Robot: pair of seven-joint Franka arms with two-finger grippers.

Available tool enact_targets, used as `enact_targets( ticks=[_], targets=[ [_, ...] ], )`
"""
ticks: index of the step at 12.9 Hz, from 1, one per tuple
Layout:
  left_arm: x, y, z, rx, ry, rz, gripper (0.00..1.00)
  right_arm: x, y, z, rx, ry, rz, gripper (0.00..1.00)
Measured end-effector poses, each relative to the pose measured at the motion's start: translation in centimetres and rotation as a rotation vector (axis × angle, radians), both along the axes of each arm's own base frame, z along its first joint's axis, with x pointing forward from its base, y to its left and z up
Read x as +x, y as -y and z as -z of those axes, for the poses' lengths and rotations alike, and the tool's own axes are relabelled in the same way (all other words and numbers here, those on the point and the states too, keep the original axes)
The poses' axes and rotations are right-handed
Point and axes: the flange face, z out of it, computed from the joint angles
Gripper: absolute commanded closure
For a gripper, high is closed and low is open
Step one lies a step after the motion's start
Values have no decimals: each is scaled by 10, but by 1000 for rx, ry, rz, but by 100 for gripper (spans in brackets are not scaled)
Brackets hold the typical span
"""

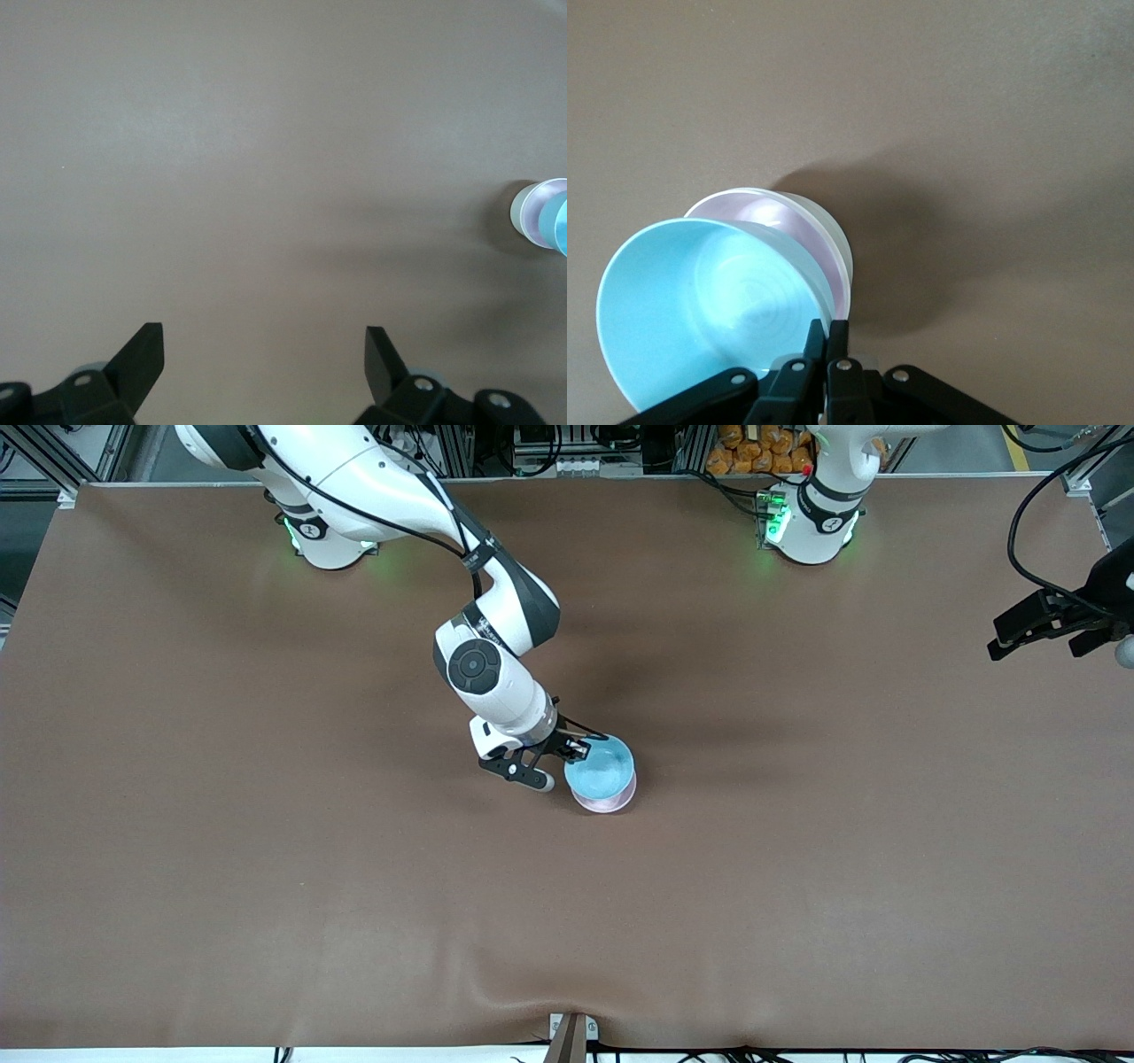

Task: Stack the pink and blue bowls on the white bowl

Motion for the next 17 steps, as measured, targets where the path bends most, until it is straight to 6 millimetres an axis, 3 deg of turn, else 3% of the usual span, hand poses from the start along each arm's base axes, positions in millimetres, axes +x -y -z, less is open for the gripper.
enact_targets(
  ticks=[1, 2, 3, 9, 12, 14, 15, 17],
  targets=[
    [0, 1, 0, 0, 0, 3, 0, 1, -1, 0, 2, 2, 0, 98],
    [0, 2, 1, 0, -2, 4, 0, 2, -2, 0, 4, 4, 0, 55],
    [1, 2, 2, 0, -4, 4, 0, 3, -3, 1, 4, 5, -1, 3],
    [2, 0, 5, 0, -9, 0, 0, 7, -5, 0, 10, 13, 0, 0],
    [2, 0, 5, 0, -9, 0, 0, 27, 11, -14, 5, 31, 8, 0],
    [2, 0, 6, 0, -11, -1, 0, 50, 50, -33, -30, 0, -40, 0],
    [2, -1, 6, 0, -13, -1, 0, 65, 83, -46, -47, -20, -70, 0],
    [2, -1, 8, 0, -15, -1, 0, 98, 168, -72, -63, -51, -115, 0]
  ],
)
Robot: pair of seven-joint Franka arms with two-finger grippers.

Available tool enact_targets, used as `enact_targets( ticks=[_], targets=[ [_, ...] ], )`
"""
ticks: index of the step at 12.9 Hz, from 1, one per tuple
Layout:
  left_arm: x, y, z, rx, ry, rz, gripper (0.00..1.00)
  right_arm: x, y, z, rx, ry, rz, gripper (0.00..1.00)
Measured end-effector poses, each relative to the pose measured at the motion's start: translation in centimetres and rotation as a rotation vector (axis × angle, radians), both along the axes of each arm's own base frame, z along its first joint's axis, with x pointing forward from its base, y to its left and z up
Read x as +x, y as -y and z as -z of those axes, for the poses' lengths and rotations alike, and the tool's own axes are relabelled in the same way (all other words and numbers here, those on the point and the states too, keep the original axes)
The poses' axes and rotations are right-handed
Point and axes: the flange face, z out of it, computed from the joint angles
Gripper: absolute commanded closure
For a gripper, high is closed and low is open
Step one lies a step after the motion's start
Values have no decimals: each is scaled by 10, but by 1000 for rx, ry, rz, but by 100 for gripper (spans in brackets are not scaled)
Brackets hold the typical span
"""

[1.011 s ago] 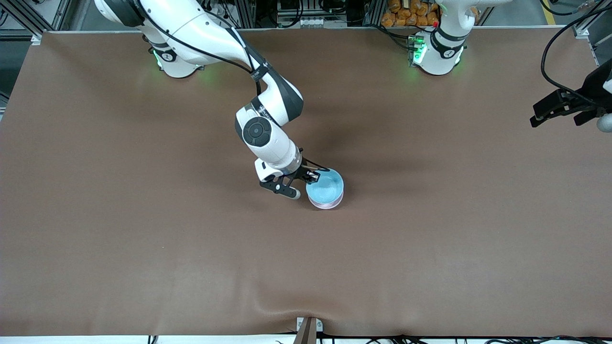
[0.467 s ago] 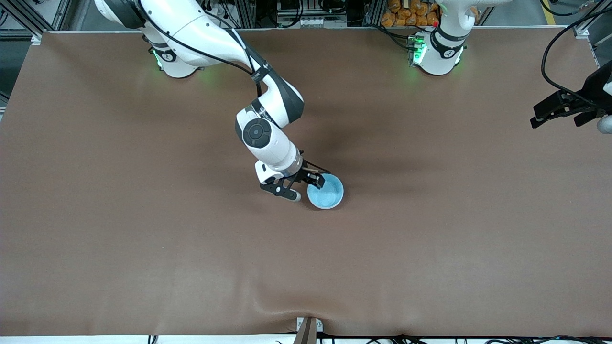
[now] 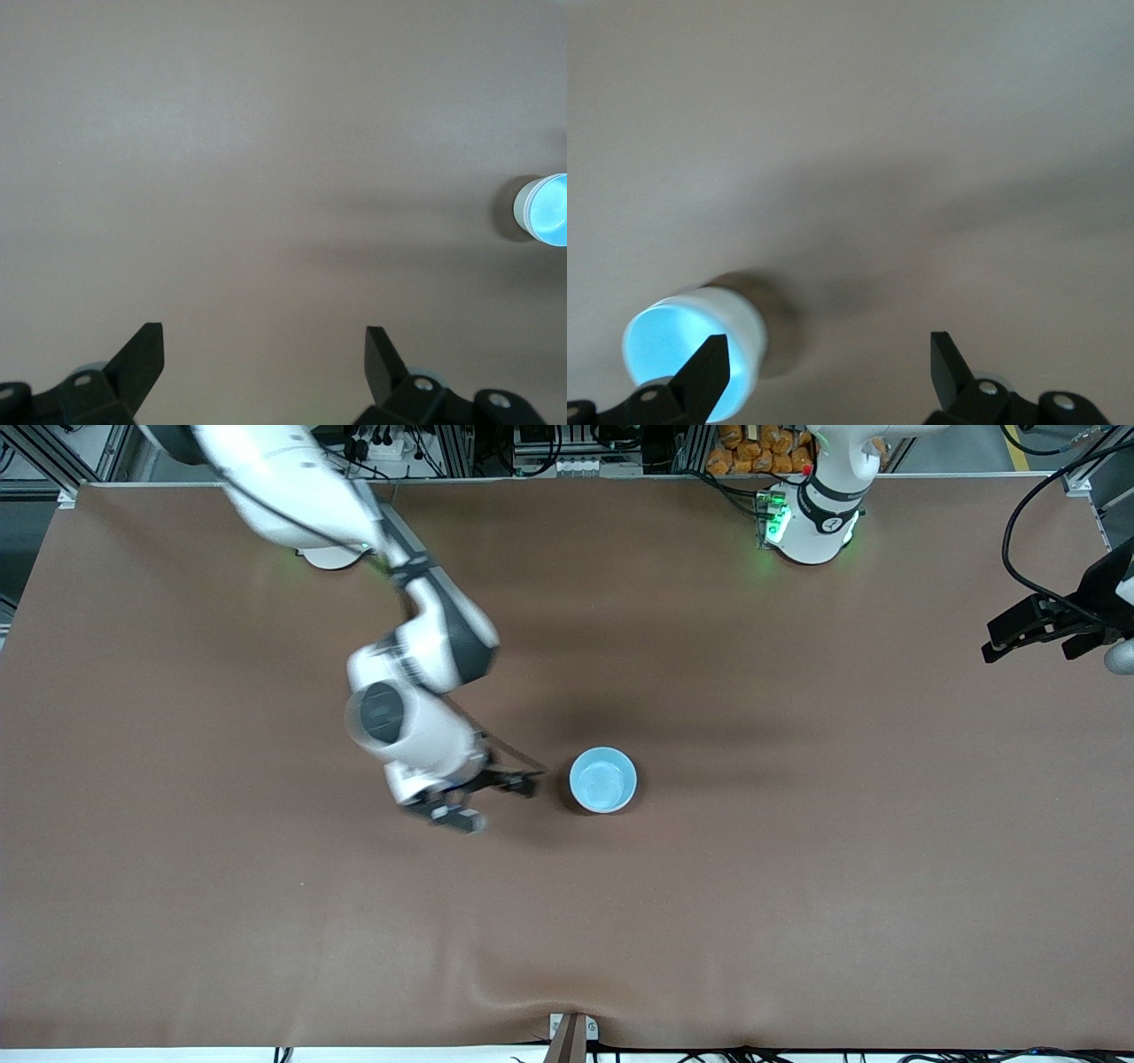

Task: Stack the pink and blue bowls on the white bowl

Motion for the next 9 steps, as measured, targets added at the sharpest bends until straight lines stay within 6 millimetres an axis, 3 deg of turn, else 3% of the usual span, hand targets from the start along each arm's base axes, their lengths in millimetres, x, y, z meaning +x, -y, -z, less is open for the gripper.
enact_targets(
  ticks=[3, 5, 6, 7, 9],
  targets=[
    [-1, 0, 8, 0, -17, 1, 0, 34, 148, -36, 8, 21, -63, 0],
    [-8, -6, 21, -1, -48, 44, 0, 36, 230, -64, -1, 66, -98, 0],
    [-14, -24, 31, -6, -68, 107, 0, 32, 266, -79, -13, 78, -137, 0],
    [-22, -57, 43, -27, -85, 164, 0, 26, 298, -96, -35, 88, -174, 0],
    [-42, -126, 55, -99, -76, 178, 0, 7, 336, -131, -66, 82, -219, 0]
  ],
)
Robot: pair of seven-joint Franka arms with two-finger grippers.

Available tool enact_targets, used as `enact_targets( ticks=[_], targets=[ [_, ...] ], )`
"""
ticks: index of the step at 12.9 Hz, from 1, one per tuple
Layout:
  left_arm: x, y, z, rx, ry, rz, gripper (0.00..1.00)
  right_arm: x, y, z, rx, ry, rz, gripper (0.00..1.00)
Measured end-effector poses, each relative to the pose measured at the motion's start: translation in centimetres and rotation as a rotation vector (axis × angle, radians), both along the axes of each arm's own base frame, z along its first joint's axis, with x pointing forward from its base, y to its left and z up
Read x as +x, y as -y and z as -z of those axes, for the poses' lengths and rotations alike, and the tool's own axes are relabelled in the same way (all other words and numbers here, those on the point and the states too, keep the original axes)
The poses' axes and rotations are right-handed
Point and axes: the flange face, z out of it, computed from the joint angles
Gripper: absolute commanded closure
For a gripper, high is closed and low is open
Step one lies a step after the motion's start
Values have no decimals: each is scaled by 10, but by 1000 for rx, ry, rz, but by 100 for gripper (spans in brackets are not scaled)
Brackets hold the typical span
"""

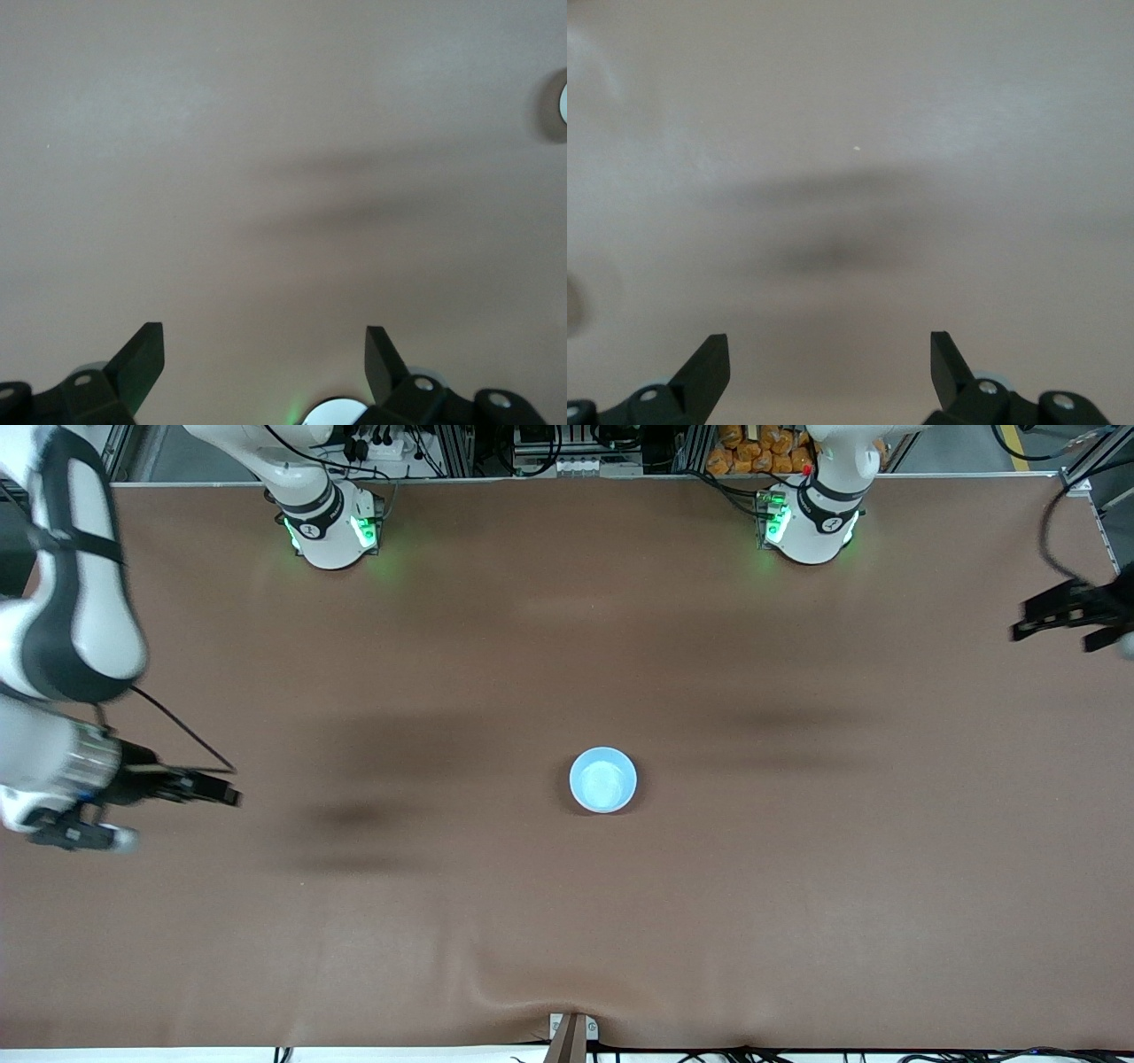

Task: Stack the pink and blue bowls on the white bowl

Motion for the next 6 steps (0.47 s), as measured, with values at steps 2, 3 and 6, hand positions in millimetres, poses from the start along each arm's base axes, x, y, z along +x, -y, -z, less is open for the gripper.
enact_targets(
  ticks=[2, 3, 6],
  targets=[
    [-6, -5, -4, -19, 23, 7, 0, -19, 2, -36, -12, -5, -32, 0],
    [-1, 8, -5, -12, 37, 12, 0, -27, -8, -52, -34, -1, -58, 0],
    [11, 59, -4, 10, 49, -33, 0, -45, -45, -84, -101, 14, -136, 0]
  ],
)
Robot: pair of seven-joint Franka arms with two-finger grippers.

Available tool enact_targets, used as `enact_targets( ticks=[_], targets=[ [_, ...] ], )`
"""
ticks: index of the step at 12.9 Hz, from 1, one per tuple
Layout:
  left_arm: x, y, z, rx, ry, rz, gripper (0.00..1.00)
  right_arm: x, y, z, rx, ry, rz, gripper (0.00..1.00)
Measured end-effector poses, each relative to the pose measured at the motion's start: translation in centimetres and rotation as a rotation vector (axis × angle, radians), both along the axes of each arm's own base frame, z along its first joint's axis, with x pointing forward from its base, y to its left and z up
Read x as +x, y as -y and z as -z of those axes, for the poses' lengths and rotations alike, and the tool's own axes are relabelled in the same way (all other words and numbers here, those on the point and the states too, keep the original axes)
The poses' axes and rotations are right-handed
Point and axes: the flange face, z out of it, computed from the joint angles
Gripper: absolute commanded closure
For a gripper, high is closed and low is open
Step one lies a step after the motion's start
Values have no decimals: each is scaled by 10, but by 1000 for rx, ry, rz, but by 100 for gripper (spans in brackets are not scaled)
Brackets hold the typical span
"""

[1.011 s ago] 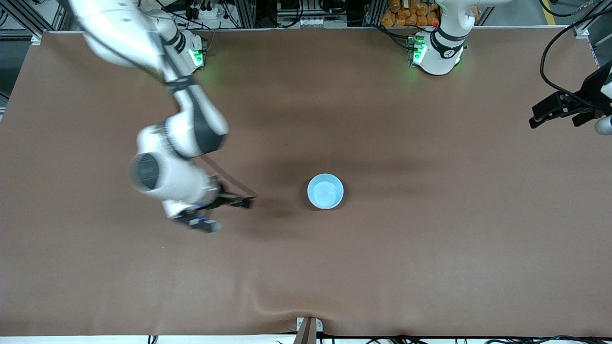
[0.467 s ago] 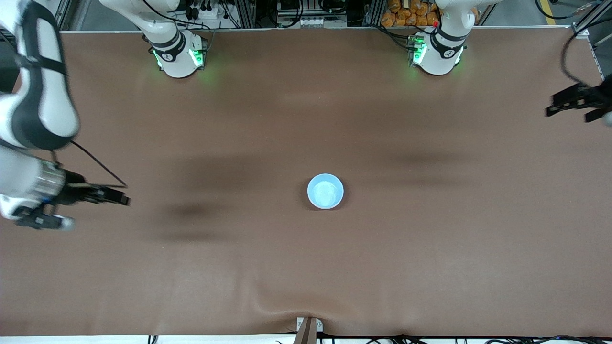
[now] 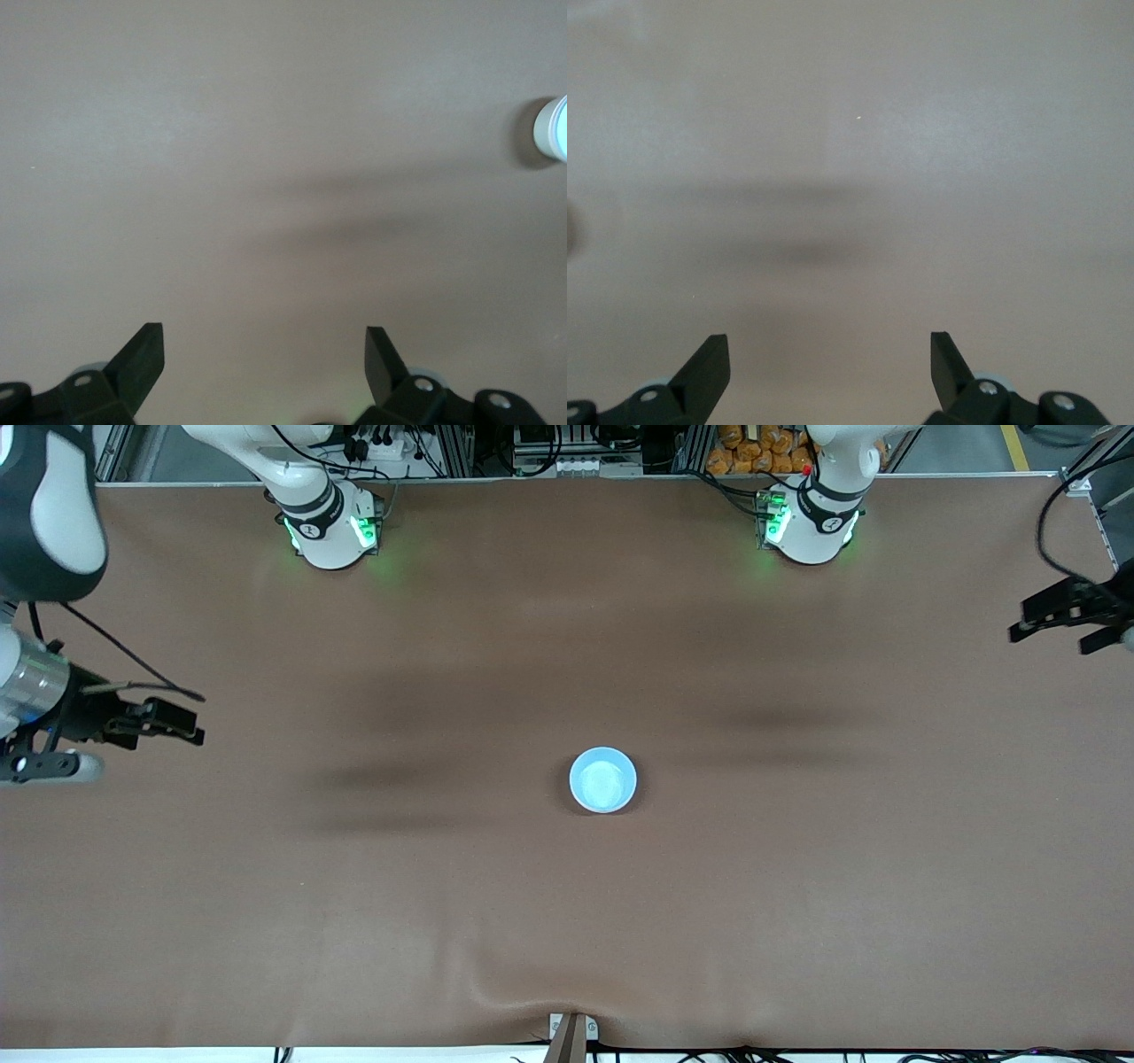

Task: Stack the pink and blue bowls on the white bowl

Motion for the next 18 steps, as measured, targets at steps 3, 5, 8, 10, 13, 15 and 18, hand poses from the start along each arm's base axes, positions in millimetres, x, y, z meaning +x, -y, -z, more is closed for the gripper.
enact_targets(
  ticks=[3, 5, 8, 10, 13, 15, 18],
  targets=[
    [6, 45, 1, 16, 6, -65, 0, -15, 3, -21, -11, -8, 0, 0],
    [8, 69, 1, 23, 11, -117, 0, -28, 13, -36, -12, -15, 26, 0],
    [8, 95, 1, 31, 9, -179, 0, -49, 14, -59, -19, -40, 111, 0],
    [7, 106, 0, 34, 8, -219, 0, -57, 11, -67, -40, -45, 130, 0],
    [7, 113, -5, 34, 21, -245, 0, -68, 10, -79, -49, -46, 136, 0],
    [7, 115, -11, 33, 33, -256, 0, -72, 10, -83, -50, -46, 135, 0],
    [6, 130, -24, 44, 52, -254, 0, -73, 9, -85, -50, -42, 135, 0]
  ],
)
